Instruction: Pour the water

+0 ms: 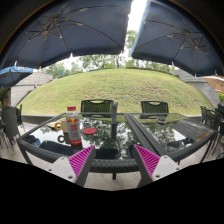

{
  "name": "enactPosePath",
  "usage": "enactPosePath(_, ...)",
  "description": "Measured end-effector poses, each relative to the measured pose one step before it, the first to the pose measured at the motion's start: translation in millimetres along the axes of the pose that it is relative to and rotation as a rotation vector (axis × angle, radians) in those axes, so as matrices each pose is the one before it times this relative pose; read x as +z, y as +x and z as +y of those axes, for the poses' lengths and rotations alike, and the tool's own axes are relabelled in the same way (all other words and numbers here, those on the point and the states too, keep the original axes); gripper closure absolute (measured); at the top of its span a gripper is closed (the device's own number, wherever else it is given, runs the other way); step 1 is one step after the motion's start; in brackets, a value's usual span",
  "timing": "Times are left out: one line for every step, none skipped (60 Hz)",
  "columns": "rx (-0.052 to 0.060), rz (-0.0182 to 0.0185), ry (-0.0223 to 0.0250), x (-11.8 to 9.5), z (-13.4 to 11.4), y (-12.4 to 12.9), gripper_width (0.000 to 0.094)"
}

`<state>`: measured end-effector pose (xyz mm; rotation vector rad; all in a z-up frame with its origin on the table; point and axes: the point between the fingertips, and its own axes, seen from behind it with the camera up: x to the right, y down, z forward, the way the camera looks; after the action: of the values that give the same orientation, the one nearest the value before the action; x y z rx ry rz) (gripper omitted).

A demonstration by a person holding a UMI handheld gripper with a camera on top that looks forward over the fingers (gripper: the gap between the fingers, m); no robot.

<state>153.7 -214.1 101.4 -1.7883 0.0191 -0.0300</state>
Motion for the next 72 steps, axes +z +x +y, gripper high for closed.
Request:
enactPosePath(-0.0024, 0.00058, 0.00144, 0.78, -0.35, -0.64, 0.0138)
enactPosePath(-0.0025, 0.00194, 0.00184, 0.97, -0.42, -0.34, 0.0136)
enactPosePath(-0.0017, 0.00334, 0.00148, 1.0, -0.14, 0.26, 0.0135)
enactPosePath(-0.0015, 0.0034, 0.00129, 0.9, -0.21, 0.22, 0.0137)
enactPosePath(-0.0003, 0.00316, 0.00041, 1.99, -0.2, -1.32, 0.0138)
enactPosePath(-0.0008, 0.00398, -0.00017, 0.56, -0.02, 1.04, 0.0136)
enactPosePath(-0.0004, 0.00226, -0.00097, 0.12, -0.11, 0.39, 0.0137)
enactPosePath(-0.0001, 0.00172, -0.00111, 0.33, -0.1, 0.35, 0.0139)
enactPosePath(0.0005, 0.00061, -0.00048, 0.61, -0.51, 0.2, 0.0138)
enactPosePath(0.0009, -0.00045, -0.00018, 0.81, -0.74, 0.31, 0.0138)
enactPosePath(0.0025, -0.00122, 0.00011, -0.06, -1.13, -0.23, 0.0137)
enactPosePath(0.0028, -0.00146, -0.00021, 0.25, -1.49, -0.2, 0.0137)
enactPosePath(0.0019, -0.00202, -0.0007, 0.36, -1.41, -0.84, 0.0138)
enactPosePath(0.001, -0.00256, -0.00073, 0.46, -1.03, -1.31, 0.0139)
enactPosePath(-0.0001, -0.00324, 0.00039, 1.12, -2.15, -1.92, 0.0138)
enactPosePath(-0.0013, -0.00482, 0.00187, 1.35, -1.95, -2.7, 0.0137)
enactPosePath(-0.0029, -0.00559, 0.00185, 1.74, -1.64, -3.57, 0.0137)
enactPosePath(-0.0042, -0.00595, 0.00117, 1.7, -1.69, -3.85, 0.0136)
enactPosePath(-0.0042, -0.00632, 0.00084, 1.89, -1.97, -4.17, 0.0136)
enactPosePath(-0.0043, -0.00678, 0.00063, 2.6, -1.91, -4.46, 0.0138)
enactPosePath(-0.004, -0.00705, -0.00021, 2.99, -1.71, -4.98, 0.0138)
enactPosePath(-0.0045, -0.00838, -0.00133, 3.43, -1.32, -5.37, 0.0138)
enactPosePath(-0.0036, -0.00967, -0.00103, 3.63, -1.43, -6.63, 0.0136)
enactPosePath(-0.0031, -0.01092, -0.00002, 3.94, -1.84, -7.38, 0.0138)
enactPosePath(-0.0029, -0.01167, 0.00035, 4.45, -1.66, -7.76, 0.0136)
enactPosePath(-0.0021, -0.01176, -0.00017, 4.68, -1.47, -7.85, 0.0136)
enactPosePath(-0.0005, -0.0113, -0.0007, 4.51, -0.74, -7.14, 0.0137)
enactPosePath(0.0021, -0.01114, -0.00088, 6.36, -1.61, -7.51, 0.0138)
enactPosePath(-0.0003, -0.01136, -0.00059, 4.85, -0.48, -6.85, 0.0136)
enactPosePath(0.0014, -0.01191, -0.00107, 6.6, -1.12, -7.45, 0.0138)
enactPosePath(0.0022, -0.01127, -0.00074, 6.46, -1.0, -7.07, 0.0139)
enactPosePath(0.0027, -0.01087, 0.00055, 7.04, -1.45, -7.36, 0.0141)
enactPosePath(0.0042, -0.01126, 0.00215, 8.77, -2.24, -8.23, 0.0142)
enactPosePath(0.0024, -0.01054, 0.00283, 8.21, -1.54, -7.54, 0.0143)
enactPosePath(0.0017, -0.00951, 0.0018, 8.53, -1.08, -6.33, 0.0144)
enactPosePath(0.0023, -0.00709, 0.00081, 8.04, -1.16, -5.72, 0.0142)
enactPosePath(0.0017, -0.00698, -0.00005, 7.95, -0.72, -6.1, 0.0143)
enactPosePath(0.0006, -0.00713, -0.00022, 7.66, -0.35, -5.73, 0.0143)
enactPosePath(0.0003, -0.00582, 0.00012, 8.15, -0.75, -5.01, 0.0144)
enactPosePath(-0.0001, -0.00187, 0.00092, 8.78, -0.89, -2.97, 0.0144)
enactPosePath(0.0003, 0.00306, 0.00134, 8.27, -0.89, -1.6, 0.0143)
enactPosePath(-0.0014, 0.00664, 0.00309, 8.23, -1.43, -0.35, 0.0143)
enactPosePath(-0.0039, 0.00917, 0.00471, 8.19, -1.49, 0.24, 0.0143)
enactPosePath(-0.0036, 0.01212, 0.00454, 7.9, -1.35, 0.94, 0.0144)
enactPosePath(-0.0025, 0.01253, 0.00427, 8.13, -1.17, 0.78, 0.0142)
enactPosePath(-0.0011, 0.01067, 0.00442, 7.6, -1.28, 0.25, 0.0141)
enactPosePath(-0.0008, 0.00803, 0.00533, 6.88, -1.56, -0.16, 0.0143)
enactPosePath(-0.0003, 0.00579, 0.00587, 6.79, -1.5, -0.4, 0.0142)
enactPosePath(-0.0002, 0.0039, 0.00637, 6.19, -1.47, -1.34, 0.0143)
enactPosePath(0.0002, 0.00312, 0.00575, 5.77, -1.55, -1.35, 0.0142)
enactPosePath(-0.001, 0.00067, 0.00472, 4.02, -0.4, -0.9, 0.0145)
enactPosePath(0.0013, -0.00268, 0.00365, 5.14, -1.36, -2.71, 0.0156)
enactPosePath(-0.0005, -0.00215, 0.00462, 4.02, -0.73, -1.63, 0.0187)
enactPosePath(-0.0028, -0.00443, 0.00649, 3.22, -0.95, -2.5, 0.0242)
enactPosePath(-0.0058, -0.00492, 0.00652, 3.61, -0.56, -1.79, 0.0334)
enactPosePath(-0.0122, 0.00722, 0.00553, 2.56, -0.51, 0.62, 0.0446)
enactPosePath(-0.0152, 0.00178, -0.00001, 1.46, 1.66, -0.1, 0.0448)
enactPosePath(-0.0071, 0.00583, 0.00282, -1.97, -3.53, 3.13, 0.045)
enactPosePath(-0.0033, 0.00719, 0.00521, -2.3, -0.66, -0.47, 0.0465)
enactPosePath(-0.0047, 0.00935, 0.00792, -1.75, -0.82, -0.5, 0.0492)
enactPosePath(-0.0095, 0.00312, 0.00479, -1.97, 0.15, -1.74, 0.0504)
enactPosePath(-0.0109, 0.00277, 0.00782, -1.28, -0.3, -1.31, 0.0523)
enactPosePath(-0.0115, 0.00164, 0.01095, -1.5, -0.64, -1.87, 0.0548)
enactPosePath(-0.0128, -0.00337, 0.00898, -1.09, -0.54, -2.74, 0.0573)
enactPosePath(-0.0123, -0.00516, 0.00839, -0.36, -1.26, -2.65, 0.0586)
enactPosePath(-0.0142, -0.00571, 0.00646, -0.33, -0.95, -1.92, 0.0604)
enactPosePath(-0.0121, -0.00518, 0.00052, -0.37, -1.72, -4.18, 0.0609)
enactPosePath(-0.0106, -0.0058, 0.00096, 6.1, 1.54, 2.36, 0.0615)
enactPosePath(-0.0062, -0.00482, -0.00032, 0.03, -0.01, 0.29, 0.0621)
enactPosePath(-0.0052, -0.00357, -0.00107, 0.29, 0.08, -0.8, 0.0622)
enactPosePath(-0.0035, -0.00379, -0.00298, 1.14, 0.68, 0.06, 0.0623)
enactPosePath(-0.0054, -0.00438, -0.00548, 1.51, 0.46, 0.03, 0.0622)
